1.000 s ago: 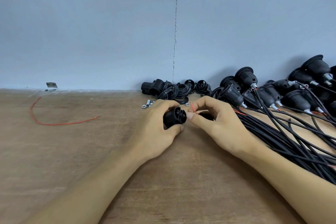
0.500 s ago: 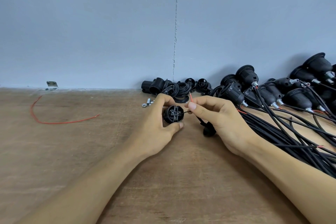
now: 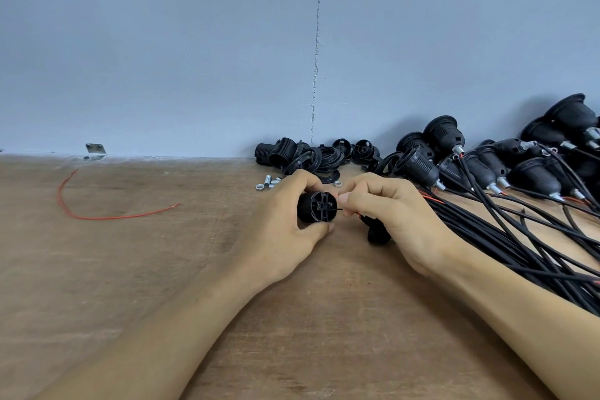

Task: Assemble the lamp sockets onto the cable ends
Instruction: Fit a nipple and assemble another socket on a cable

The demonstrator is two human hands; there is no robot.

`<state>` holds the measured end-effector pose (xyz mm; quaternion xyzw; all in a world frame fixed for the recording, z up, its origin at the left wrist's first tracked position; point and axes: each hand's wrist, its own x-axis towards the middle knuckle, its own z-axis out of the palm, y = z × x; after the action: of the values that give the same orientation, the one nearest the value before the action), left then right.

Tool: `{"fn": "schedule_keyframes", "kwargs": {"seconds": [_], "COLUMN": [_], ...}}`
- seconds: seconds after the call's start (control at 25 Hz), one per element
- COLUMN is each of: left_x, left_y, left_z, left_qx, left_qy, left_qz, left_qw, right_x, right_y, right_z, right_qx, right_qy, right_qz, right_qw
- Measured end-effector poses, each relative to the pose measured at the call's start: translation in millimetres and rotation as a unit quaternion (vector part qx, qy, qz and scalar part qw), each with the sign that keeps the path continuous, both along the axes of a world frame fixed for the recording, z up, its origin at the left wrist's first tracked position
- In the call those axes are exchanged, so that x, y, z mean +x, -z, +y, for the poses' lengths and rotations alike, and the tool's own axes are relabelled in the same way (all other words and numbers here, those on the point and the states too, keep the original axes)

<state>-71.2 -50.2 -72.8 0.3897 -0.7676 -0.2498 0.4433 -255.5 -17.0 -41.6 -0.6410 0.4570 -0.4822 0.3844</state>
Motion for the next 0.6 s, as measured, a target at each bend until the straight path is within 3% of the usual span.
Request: {"fn": "schedule_keyframes", "kwargs": {"seconds": [0.4,0.6], "left_x": [-0.3,0.0], "left_y": [-3.1,-4.6], "left_z": [2.8,3.5], "left_qx": [-0.067,-0.112], "left_qy": [-0.025,-0.031], "left_qz": [0.009,-0.019], "left_qw": [0.997,0.993], "right_x": [2.1,3.3], "right_y": [6.3,7.2], "right_z": [2.1,2.8], "right_qx": [-0.088,-0.088], "right_qy": [0.032,0.041], "right_qz": [0.058,0.080], "right_qw": [0.994,0.992]}}
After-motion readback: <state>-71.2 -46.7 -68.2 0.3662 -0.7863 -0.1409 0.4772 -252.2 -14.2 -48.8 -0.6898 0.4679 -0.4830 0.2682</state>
